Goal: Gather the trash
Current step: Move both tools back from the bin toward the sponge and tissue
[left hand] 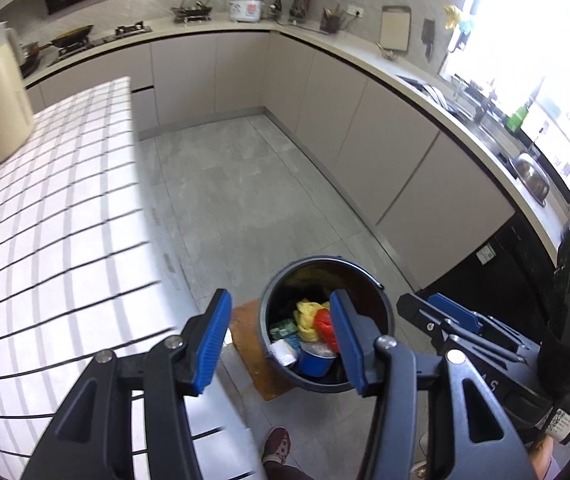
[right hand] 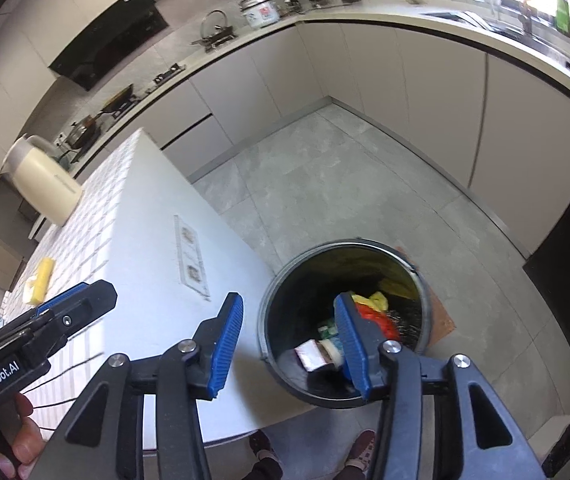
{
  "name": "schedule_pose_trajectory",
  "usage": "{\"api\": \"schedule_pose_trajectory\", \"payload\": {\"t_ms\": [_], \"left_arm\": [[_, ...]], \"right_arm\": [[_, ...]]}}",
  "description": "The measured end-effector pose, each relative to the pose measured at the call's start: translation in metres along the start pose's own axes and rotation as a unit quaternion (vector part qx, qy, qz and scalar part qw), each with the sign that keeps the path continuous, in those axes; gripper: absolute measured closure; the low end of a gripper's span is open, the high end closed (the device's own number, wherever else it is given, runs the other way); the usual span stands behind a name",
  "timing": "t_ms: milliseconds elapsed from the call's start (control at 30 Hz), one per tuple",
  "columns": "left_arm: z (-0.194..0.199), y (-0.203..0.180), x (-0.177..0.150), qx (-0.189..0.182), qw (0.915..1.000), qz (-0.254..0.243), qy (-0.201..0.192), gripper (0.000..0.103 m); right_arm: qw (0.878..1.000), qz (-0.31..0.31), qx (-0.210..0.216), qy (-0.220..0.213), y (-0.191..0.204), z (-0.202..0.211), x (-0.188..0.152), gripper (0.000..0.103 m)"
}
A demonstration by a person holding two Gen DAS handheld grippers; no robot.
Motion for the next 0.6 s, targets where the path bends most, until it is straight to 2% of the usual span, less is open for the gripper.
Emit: {"api": "schedule_pose_trajectory", "payload": {"t_ms": [267, 600], "left_arm": [[0.034, 0.068, -0.017, 0.027, 0.9990, 0.034, -0.015, 0.050], [0.070, 0.166, -0.040, 0.073, 0.9932, 0.086, -0.029, 0.050]], "right_arm": [[0.999, 0.041, 0.032, -0.002, 0.091, 0.001, -0.021, 0.048], [0.993, 0.093, 0.075, 0.014, 0.210, -0.020, -0.053, 0.047]]}}
Point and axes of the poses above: each gripper's, at about its wrist camera, not at the fingertips, and z roughly against the way its jaws point, y to its left, x to its top, the point moved 10 cm from there along -z, roughly the way its jaws point, and after that the axes turned 9 degrees about -z, right-handed, at the moved point
